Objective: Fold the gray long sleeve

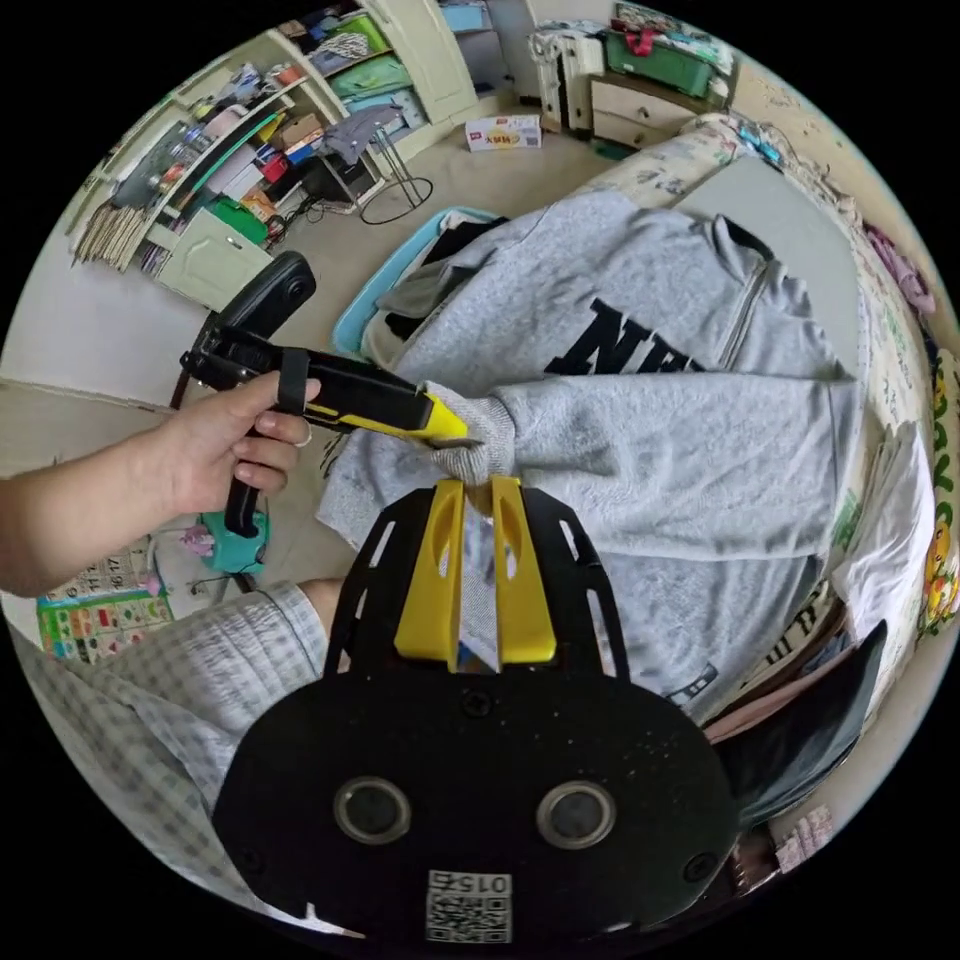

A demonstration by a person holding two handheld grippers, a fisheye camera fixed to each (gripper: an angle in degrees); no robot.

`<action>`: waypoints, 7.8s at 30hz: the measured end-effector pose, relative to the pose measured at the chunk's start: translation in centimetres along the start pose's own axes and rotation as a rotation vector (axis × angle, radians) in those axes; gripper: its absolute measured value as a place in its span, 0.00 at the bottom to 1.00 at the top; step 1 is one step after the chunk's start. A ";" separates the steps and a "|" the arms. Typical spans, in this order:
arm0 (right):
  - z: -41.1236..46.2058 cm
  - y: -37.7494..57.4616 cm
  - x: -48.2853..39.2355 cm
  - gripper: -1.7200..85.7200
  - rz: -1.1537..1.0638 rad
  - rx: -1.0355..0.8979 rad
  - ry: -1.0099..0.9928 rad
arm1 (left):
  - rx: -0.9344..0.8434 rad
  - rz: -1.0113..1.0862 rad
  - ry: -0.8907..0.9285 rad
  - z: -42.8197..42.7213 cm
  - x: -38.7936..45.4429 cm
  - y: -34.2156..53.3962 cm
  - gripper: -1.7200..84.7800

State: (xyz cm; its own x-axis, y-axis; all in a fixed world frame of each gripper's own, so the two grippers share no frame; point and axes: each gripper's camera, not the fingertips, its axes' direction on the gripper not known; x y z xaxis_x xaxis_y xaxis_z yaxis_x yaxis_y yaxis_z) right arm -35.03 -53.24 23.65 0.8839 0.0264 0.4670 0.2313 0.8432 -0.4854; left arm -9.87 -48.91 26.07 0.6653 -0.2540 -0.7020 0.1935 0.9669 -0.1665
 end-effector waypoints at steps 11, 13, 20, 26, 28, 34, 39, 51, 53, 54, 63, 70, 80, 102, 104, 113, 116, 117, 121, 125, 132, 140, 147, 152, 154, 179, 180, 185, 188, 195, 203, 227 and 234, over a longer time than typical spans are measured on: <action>-5.3 5.9 28.8 0.08 0.667 0.234 -0.305 | -0.013 -0.081 -0.500 -3.7 -0.7 -1.6 0.06; -6.7 7.1 34.1 0.09 0.748 0.309 -0.316 | 0.024 -0.060 -0.516 -4.3 0.9 -3.1 0.08; -7.7 8.2 51.1 0.12 0.905 0.468 -0.417 | 0.024 0.227 -0.408 4.3 10.0 -17.7 0.12; -6.6 6.0 59.1 0.13 0.913 0.469 -0.450 | -0.060 0.423 -0.442 16.5 16.9 -29.7 0.13; -6.5 5.4 60.6 0.13 0.909 0.477 -0.453 | -0.105 0.474 -0.534 19.6 18.3 -32.0 0.13; -6.8 5.6 65.9 0.05 0.973 0.497 -0.446 | -0.269 0.477 -0.688 25.8 19.1 -36.5 0.09; -8.5 7.4 70.9 0.03 1.014 0.593 -0.402 | -0.320 0.571 -0.702 29.1 22.2 -38.4 0.03; -7.0 6.2 78.0 0.06 0.932 0.477 -0.219 | -0.276 0.669 -0.807 30.7 22.7 -39.6 0.03; -7.4 7.2 78.0 0.07 0.909 0.508 -0.228 | -0.251 0.705 -0.782 29.2 23.1 -38.4 0.03; -7.7 8.0 77.6 0.07 0.878 0.537 -0.249 | -0.254 0.705 -0.738 28.0 23.0 -37.4 0.04; -0.1 8.1 66.8 0.09 0.773 0.312 -0.608 | -0.268 0.381 -0.709 12.5 13.2 -26.6 0.09; 6.8 4.6 62.7 0.13 0.893 0.264 -0.707 | -0.273 0.204 -0.632 7.3 4.2 -22.6 0.11; 14.1 1.1 64.0 0.04 0.987 0.151 -0.594 | -0.362 0.307 -0.642 8.4 -1.0 -24.8 0.03; 29.9 -3.0 61.5 0.09 0.682 -0.035 -0.205 | -0.508 0.416 -0.922 8.1 -10.0 -25.1 0.04; 30.6 -1.9 60.9 0.09 0.697 -0.025 -0.196 | -0.475 0.384 -0.882 6.9 -11.5 -24.9 0.05; 34.7 -1.9 58.6 0.07 0.610 -0.019 -0.201 | -0.023 0.153 -0.473 -6.7 -21.2 -20.0 0.09; 35.2 -5.1 56.3 0.07 0.472 0.041 -0.175 | 0.342 -0.059 -0.212 -14.3 -27.8 -16.2 0.10; 35.6 -6.8 54.9 0.07 0.396 0.059 -0.171 | 0.482 -0.151 -0.123 -16.9 -30.9 -14.4 0.11; 37.6 -12.7 48.8 0.10 0.024 0.121 -0.161 | 0.724 -0.364 0.001 -21.8 -39.2 -10.5 0.13; 42.0 -19.8 41.1 0.13 -0.363 0.084 0.010 | 0.923 -0.498 0.135 -25.1 -47.1 -8.7 0.15; 53.1 -25.8 36.3 0.13 -0.577 -0.129 0.355 | 1.151 -0.692 0.217 -28.9 -57.9 -8.9 0.18; 56.6 -26.3 36.0 0.11 -0.472 -0.195 0.413 | 1.075 -0.771 0.142 -31.9 -64.8 -12.2 0.17; 53.9 -27.0 35.7 0.10 -0.409 -0.124 0.387 | 1.061 -0.764 0.064 -32.3 -64.0 -13.5 0.05; 48.4 -29.7 37.5 0.09 -0.189 -0.114 0.192 | 1.127 -0.389 0.019 -34.2 -56.9 -13.0 0.04; 44.7 -30.0 38.7 0.09 -0.103 -0.054 0.055 | 1.117 -0.195 0.021 -34.6 -52.5 -12.8 0.04; 16.2 -13.4 61.3 0.07 0.581 0.174 -0.832 | 0.084 0.823 -0.873 5.0 -18.2 -6.1 0.05; 14.6 -13.3 61.3 0.05 0.561 0.197 -0.836 | 0.088 0.781 -0.830 4.6 -18.0 -6.3 0.06; 6.1 -9.1 62.7 0.03 0.575 0.368 -0.788 | 0.169 0.487 -0.432 0.4 -19.7 -7.2 0.09; 2.2 -4.6 64.3 0.03 0.675 0.401 -0.748 | 0.341 0.264 -0.237 -3.1 -23.2 -7.3 0.09; -2.8 0.0 64.8 0.03 0.796 0.392 -0.636 | 0.424 -0.070 -0.042 -3.7 -31.8 -8.1 0.11; -3.4 -1.5 63.9 0.03 0.817 0.386 -0.617 | 0.651 -0.110 0.045 -3.7 -34.0 -10.4 0.14; 5.7 -39.6 58.2 0.11 0.135 0.101 -0.205 | 0.677 -0.203 0.080 -2.9 -34.6 -10.5 0.14; 11.5 -48.7 56.7 0.12 0.086 -0.057 -0.135 | 0.710 -0.284 0.147 -1.7 -35.6 -10.4 0.08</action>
State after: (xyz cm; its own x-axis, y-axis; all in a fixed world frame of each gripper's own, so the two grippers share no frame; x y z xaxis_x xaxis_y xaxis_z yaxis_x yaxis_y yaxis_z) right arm -0.87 -86.62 82.28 0.8397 0.1725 0.5149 0.1829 0.8030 -0.5673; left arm -36.82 -49.89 51.58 0.4281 -0.4353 -0.7920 0.7906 0.6049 0.0948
